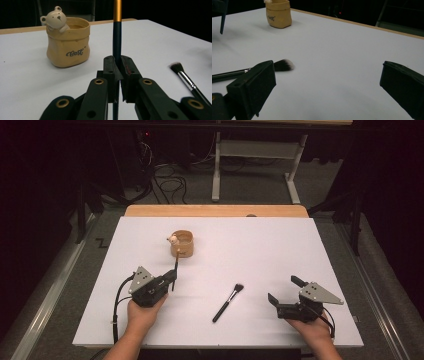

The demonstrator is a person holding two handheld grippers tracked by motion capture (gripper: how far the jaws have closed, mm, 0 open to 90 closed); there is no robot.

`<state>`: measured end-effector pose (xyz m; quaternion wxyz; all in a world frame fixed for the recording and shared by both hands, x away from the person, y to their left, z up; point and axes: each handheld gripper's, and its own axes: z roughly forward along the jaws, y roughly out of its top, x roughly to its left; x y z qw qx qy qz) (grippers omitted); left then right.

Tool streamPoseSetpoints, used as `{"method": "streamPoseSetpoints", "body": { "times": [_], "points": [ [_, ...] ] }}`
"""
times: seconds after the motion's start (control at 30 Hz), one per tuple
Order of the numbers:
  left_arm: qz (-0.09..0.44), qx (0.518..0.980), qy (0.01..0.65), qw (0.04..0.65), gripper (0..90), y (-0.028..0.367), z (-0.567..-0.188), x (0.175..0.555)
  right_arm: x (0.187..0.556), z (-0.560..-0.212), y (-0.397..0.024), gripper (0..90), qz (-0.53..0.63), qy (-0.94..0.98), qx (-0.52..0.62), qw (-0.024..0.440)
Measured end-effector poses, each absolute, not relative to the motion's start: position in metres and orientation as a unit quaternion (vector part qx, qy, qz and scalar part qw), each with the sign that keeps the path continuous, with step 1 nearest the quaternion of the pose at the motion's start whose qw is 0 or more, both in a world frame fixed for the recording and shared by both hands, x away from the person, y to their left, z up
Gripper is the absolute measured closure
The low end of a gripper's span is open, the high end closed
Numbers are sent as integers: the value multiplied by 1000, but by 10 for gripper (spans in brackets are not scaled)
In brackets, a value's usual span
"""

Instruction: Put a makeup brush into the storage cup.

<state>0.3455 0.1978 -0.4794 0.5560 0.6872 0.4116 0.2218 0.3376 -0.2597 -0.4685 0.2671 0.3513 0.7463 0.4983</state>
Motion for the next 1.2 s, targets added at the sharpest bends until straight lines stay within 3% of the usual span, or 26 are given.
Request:
{"method": "streamPoseSetpoints", "body": {
  "times": [0.5,1.2],
  "points": [
    [218,676,411,571,837,199,-480,343,350,-453,-238,11,508,749,338,259],
    [234,656,419,582,837,196,-475,338,375,-415,-184,86,540,750,305,231]
  ]
}}
